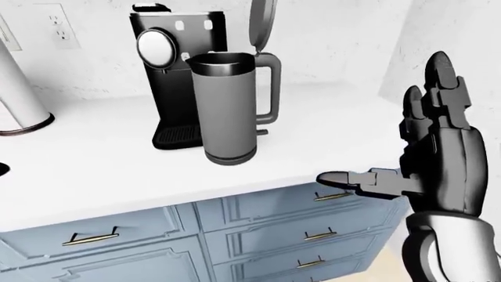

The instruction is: Close the lid of the electric kettle.

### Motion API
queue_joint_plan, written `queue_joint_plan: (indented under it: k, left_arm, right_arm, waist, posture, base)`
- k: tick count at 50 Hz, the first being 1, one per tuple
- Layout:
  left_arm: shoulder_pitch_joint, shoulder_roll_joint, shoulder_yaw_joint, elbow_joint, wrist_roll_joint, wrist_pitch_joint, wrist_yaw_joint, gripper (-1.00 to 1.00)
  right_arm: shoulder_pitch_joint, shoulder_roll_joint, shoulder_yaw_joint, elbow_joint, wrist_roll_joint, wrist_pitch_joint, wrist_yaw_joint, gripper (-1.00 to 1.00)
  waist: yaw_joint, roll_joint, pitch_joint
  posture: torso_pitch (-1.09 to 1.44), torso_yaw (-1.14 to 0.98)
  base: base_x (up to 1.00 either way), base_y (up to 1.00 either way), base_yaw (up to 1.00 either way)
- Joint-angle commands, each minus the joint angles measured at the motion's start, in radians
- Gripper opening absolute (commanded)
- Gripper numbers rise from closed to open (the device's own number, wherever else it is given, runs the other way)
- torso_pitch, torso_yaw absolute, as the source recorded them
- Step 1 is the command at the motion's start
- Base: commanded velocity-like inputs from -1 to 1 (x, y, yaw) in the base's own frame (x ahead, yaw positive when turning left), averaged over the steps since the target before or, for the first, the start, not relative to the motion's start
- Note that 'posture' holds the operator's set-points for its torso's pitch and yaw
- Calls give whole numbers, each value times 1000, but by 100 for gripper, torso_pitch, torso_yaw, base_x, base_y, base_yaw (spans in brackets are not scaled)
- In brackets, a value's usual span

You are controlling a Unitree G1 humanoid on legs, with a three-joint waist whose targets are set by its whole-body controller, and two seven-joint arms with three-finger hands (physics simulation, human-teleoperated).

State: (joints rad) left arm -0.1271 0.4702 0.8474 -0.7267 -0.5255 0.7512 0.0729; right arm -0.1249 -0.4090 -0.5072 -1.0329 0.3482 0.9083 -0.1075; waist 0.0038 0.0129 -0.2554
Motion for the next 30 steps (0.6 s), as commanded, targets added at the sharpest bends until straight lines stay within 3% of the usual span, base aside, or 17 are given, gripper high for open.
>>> queue_joint_plan:
  k: [1,11,18,30]
  left_arm:
    - [-17,18,7,-16,-7,-28,0,100]
    - [-21,25,-4,-14,-18,-41,18,100]
    - [-17,17,-12,-8,-5,-59,5,100]
    - [-16,14,-10,-10,-8,-58,-2,100]
  right_arm:
    - [-20,-8,-5,-14,-17,-24,9,100]
    - [-26,7,13,-14,-48,-26,32,100]
    - [-33,14,25,-14,-50,-21,34,100]
    - [-50,86,75,-14,-201,-15,126,100]
  waist:
    - [0,2,-5]
    - [5,3,-33]
    - [4,5,-39]
    - [-1,10,-43]
  posture:
    - [-43,0]
    - [-43,0]
    - [-43,0]
    - [-43,0]
  base:
    - [0,0,0]
    - [0,0,0]
    - [0,0,0]
    - [0,0,0]
